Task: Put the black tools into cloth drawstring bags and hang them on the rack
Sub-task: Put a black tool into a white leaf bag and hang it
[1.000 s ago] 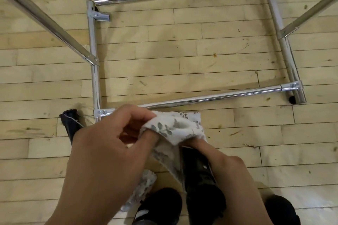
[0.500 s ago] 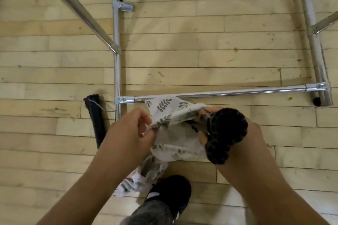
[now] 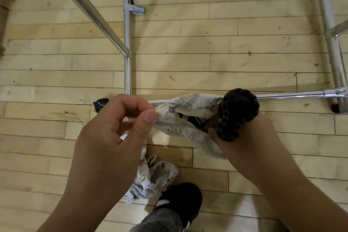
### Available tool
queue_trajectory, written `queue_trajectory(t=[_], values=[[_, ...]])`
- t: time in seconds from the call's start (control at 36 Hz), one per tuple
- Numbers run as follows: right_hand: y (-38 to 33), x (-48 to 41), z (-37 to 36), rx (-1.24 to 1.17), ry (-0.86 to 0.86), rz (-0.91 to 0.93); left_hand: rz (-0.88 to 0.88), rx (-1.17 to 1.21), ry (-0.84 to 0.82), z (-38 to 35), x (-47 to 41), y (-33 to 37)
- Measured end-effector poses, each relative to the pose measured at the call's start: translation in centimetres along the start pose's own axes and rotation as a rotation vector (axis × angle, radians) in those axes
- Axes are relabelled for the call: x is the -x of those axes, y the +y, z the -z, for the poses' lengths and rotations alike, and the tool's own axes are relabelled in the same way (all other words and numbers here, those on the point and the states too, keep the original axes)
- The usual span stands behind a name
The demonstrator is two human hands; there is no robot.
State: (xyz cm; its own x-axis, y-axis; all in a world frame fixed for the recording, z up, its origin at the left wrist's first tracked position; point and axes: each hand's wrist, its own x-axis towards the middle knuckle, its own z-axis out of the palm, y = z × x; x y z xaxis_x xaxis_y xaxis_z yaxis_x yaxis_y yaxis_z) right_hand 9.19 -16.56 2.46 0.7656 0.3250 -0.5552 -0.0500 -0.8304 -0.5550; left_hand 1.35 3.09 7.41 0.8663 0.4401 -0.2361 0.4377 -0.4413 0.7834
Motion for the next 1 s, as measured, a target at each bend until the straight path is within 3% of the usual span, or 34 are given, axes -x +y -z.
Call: queue_trajectory(t=[0.19, 0.31, 0.44, 0.58, 0.67, 0.75, 0.83, 0.92, 1.0], values=[[0.0, -0.8, 0.3, -0.132, 0.094, 0.013, 0.063, 0.060, -0.106, -1.3, -0.8, -0.8], [0.1, -0.6, -0.1, -0.170, 0.089, 0.015, 0.032, 0.078, -0.288, -1.6, -1.0, -1.0], [0.3, -0.7, -0.1, -0.204, 0.111, 0.033, 0.060, -0.190, -0.506, -1.1, -1.4, -0.8], [0.0, -0.8, 0.2, -0.155, 0.071, -0.012, -0.009, -0.167, -0.197, -0.9, -1.0, -0.7], [-0.7, -0.5, 0.2, -0.018, 0.005, -0.033, -0.154, -0.185, -0.018, -0.4, -0.9, 0.2], [-1.4, 0.1, 0.2, 0.100, -0.058, -0.026, -0.238, -0.122, 0.057, -0.2, -0.9, 0.4], [-1.8, 0.7, 0.1, 0.229, -0.119, -0.010, -0.119, 0.103, 0.068, -0.2, -1.0, 1.2], [-2.1, 1.7, 0.0, 0.180, -0.072, -0.044, -0.018, 0.562, -0.133, 0.1, -0.6, 2.9], [-2.4, 2.6, -0.4, 0.143, -0.036, -0.082, -0.002, 0.621, -0.452, 1.4, 0.9, 4.6]])
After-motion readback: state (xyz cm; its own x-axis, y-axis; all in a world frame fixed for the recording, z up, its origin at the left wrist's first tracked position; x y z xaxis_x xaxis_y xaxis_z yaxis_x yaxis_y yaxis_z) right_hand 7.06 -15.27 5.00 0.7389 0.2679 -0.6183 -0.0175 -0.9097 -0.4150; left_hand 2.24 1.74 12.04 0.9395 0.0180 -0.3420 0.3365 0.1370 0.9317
